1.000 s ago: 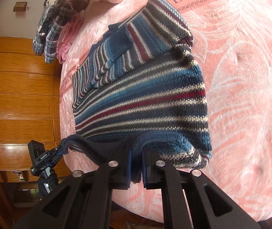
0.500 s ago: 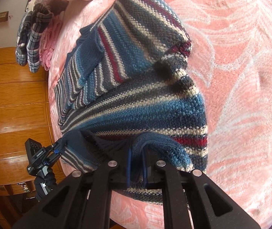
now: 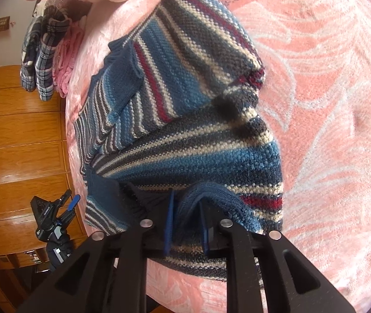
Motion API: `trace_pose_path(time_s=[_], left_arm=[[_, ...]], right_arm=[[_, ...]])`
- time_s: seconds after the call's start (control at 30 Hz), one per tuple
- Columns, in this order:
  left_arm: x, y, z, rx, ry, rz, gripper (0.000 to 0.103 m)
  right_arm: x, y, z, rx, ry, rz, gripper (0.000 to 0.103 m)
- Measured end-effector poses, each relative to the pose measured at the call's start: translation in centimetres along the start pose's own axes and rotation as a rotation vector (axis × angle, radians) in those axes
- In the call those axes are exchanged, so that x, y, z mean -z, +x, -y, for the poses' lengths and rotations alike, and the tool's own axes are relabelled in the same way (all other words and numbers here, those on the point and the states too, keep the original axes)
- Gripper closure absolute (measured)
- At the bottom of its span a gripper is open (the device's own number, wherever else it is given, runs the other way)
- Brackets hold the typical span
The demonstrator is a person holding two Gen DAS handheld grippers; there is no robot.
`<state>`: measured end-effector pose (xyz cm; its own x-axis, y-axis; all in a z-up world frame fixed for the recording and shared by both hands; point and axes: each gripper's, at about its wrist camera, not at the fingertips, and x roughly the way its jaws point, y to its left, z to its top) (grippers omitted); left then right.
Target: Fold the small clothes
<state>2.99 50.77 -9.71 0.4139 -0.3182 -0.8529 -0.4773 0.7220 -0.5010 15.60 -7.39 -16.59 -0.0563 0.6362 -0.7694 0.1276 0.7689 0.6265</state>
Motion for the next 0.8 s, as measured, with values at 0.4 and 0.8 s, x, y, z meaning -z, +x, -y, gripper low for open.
trace_pose_path(time_s=[0.4, 0.8], left_arm=[[1.2, 5.4, 5.0, -0.2, 0.437, -0.112, 0.048], [1.6, 7.9, 4.2, -0.316, 0.511, -0.141, 0.05]], right_arm=[[-0.7, -4.3, -0.7, -0.068, -0.025, 0.086, 0.038], [-0.3, -4.7, -3.4, 0.1, -0.252, 0.14, 0.04]])
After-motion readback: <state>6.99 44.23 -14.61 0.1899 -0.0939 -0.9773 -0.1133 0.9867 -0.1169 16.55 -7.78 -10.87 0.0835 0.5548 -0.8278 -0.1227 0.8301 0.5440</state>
